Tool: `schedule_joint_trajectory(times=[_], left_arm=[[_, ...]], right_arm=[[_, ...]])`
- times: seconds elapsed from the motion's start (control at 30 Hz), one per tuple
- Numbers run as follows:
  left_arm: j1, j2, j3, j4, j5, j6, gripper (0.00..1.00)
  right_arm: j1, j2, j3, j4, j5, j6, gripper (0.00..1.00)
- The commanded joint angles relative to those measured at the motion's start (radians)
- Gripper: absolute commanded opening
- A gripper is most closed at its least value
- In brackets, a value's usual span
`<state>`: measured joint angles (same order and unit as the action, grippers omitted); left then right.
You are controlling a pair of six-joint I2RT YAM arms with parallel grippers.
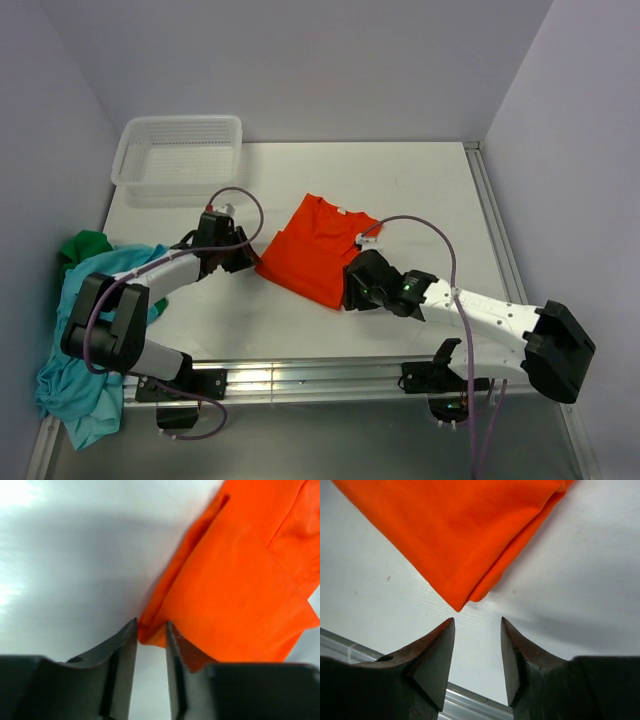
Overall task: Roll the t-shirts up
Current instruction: Fold the tshirt, then roll the tshirt
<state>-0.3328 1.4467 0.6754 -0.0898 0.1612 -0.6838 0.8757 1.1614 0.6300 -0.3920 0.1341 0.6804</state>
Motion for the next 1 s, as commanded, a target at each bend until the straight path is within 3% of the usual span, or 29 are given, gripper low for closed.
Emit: schedule_joint_trajectory(times=[0.0,0.07,0.1,0.3,0.43,0.47,0.53,0.8,0.97], left_arm=[[0.043,-0.011,0.081,-0.037,0.032,0.053,0.38],[0.057,0.024,0.127,-0.059,0.052,0.073,0.44],[0.060,0.035,0.139,-0.077,0.057,0.076,0.45],[0.083,-0.020,0.130,-0.073,0.112,0.044,0.51],[0.087,-0.110,0.046,-0.056,0.149,-0.020,0.57],[0.087,-0.129,0.023,-0.047,0.156,-0.035,0.67],[0.087,-0.184,-0.041,-0.030,0.161,-0.080,0.72],[0.103,-0.307,-0.158,-0.004,0.136,-0.201,0.75],[0.172,-0.351,-0.198,0.005,0.156,-0.224,0.78]], right_arm=[[0.025,-0.071,0.040,-0.028,0.079,-0.096,0.55],[0.049,-0.078,0.057,0.001,0.076,-0.186,0.72],[0.057,-0.062,0.071,0.005,0.081,-0.214,0.73],[0.124,0.127,0.235,0.025,0.156,-0.373,0.73],[0.193,0.260,0.315,0.045,0.261,-0.482,0.73],[0.206,0.282,0.327,0.053,0.271,-0.501,0.73],[0.244,0.339,0.347,0.086,0.292,-0.569,0.71],[0.302,0.532,0.428,0.111,0.383,-0.702,0.66],[0.319,0.603,0.467,0.117,0.413,-0.734,0.64]])
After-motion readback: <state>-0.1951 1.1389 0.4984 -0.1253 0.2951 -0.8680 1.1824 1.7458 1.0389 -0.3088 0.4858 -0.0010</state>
